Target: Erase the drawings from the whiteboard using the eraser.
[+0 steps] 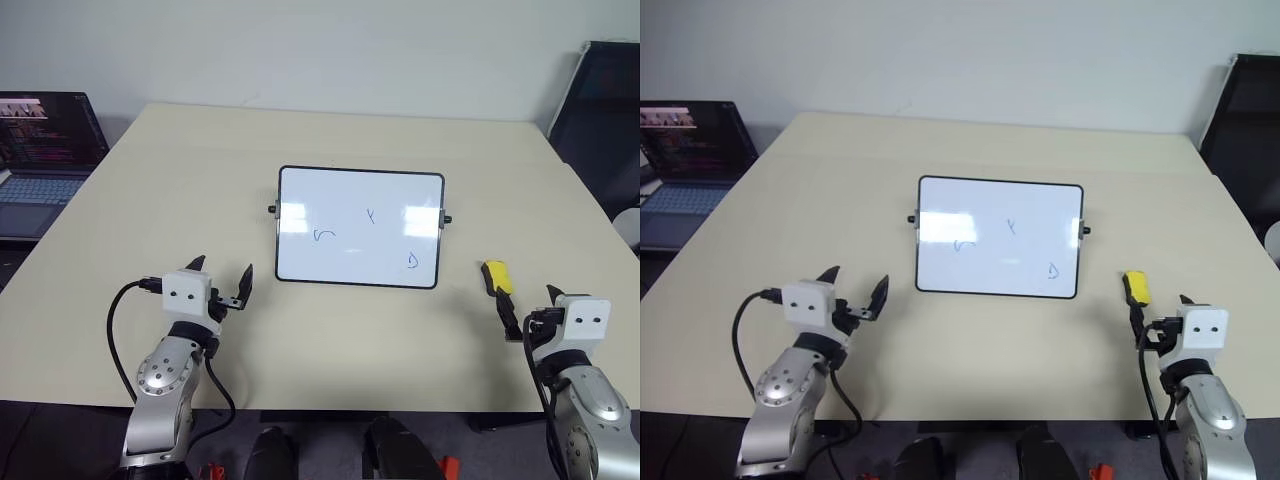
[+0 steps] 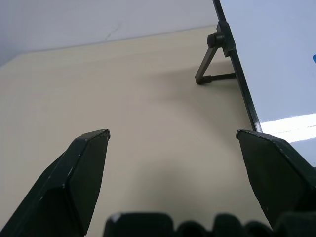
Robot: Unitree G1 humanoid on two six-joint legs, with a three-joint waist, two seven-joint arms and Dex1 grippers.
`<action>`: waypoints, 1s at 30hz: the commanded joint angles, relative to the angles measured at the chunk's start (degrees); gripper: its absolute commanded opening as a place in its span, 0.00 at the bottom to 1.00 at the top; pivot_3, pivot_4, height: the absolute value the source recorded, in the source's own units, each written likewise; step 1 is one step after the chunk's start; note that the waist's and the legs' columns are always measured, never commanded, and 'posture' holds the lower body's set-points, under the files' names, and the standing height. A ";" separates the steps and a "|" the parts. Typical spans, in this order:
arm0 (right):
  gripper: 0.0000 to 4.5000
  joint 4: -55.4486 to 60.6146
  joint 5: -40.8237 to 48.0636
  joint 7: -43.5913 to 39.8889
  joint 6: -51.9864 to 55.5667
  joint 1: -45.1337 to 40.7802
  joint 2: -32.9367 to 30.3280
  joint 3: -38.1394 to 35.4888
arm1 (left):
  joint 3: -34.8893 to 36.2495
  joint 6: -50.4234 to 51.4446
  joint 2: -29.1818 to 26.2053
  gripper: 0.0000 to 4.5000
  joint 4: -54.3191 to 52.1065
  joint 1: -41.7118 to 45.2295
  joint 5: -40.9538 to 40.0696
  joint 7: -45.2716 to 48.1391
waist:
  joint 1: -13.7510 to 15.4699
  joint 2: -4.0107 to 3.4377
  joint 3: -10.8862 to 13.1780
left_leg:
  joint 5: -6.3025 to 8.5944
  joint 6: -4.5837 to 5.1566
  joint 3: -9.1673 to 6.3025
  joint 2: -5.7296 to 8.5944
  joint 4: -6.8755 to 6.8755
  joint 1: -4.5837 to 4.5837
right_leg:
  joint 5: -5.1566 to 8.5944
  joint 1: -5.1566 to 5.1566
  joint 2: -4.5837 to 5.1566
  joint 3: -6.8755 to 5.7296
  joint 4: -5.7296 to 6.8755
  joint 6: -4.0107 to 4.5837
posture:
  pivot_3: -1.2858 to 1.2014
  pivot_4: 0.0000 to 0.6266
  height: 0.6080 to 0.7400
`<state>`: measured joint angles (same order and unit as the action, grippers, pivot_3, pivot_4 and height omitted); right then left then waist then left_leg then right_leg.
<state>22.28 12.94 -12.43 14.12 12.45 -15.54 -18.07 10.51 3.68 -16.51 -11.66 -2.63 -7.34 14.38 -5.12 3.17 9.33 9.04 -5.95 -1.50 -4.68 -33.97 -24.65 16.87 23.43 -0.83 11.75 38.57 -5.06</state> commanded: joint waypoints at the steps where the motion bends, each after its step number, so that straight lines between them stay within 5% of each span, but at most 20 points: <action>1: 0.99 3.40 1.48 0.14 0.92 -0.45 -0.94 -1.83 | -0.85 -1.41 -0.08 1.00 -1.01 1.16 0.26 0.47 | 0.01 0.00 0.00 | 0.00 0.00 0.00 0.00 0.00 0.00 | 0.00 0.00 0.00 0.00 0.00 0.00 | 0.52 0.24 1.00; 11: 0.99 9.97 0.36 3.60 4.14 -0.64 0.77 0.42 | 0.97 -2.48 -2.73 1.00 0.47 4.52 -1.52 3.39 | 0.00 -0.03 0.01 | 0.00 0.00 0.00 0.00 0.01 0.00 | 0.00 0.00 0.00 -0.01 0.00 0.00 | 0.52 0.24 1.00; 18: 0.99 14.22 2.81 5.75 14.28 -5.00 0.16 1.58 | -0.16 -0.85 -9.08 1.00 -2.99 6.84 -8.02 15.58 | 0.00 -0.07 0.04 | 0.00 0.00 0.01 0.00 0.00 -0.01 | 0.00 0.05 0.01 0.00 -0.01 0.00 | 0.52 0.24 1.00; 30: 0.99 16.59 10.37 11.42 44.75 -18.42 -2.15 -3.81 | -11.30 10.99 -15.78 1.00 3.34 34.41 -19.46 41.83 | -0.46 -0.34 0.14 | -0.01 0.04 -0.05 0.01 0.04 -0.16 | 0.05 0.03 -0.01 -0.11 0.01 -0.05 | 0.52 0.24 1.00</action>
<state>37.47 22.40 -1.60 56.99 -4.47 -17.08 -20.90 -0.07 13.33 -31.40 -8.80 31.23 -25.29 53.75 -5.58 2.82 9.47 9.03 -5.91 -1.55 -4.67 -33.87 -24.81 16.99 23.48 -0.85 11.63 38.62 -5.13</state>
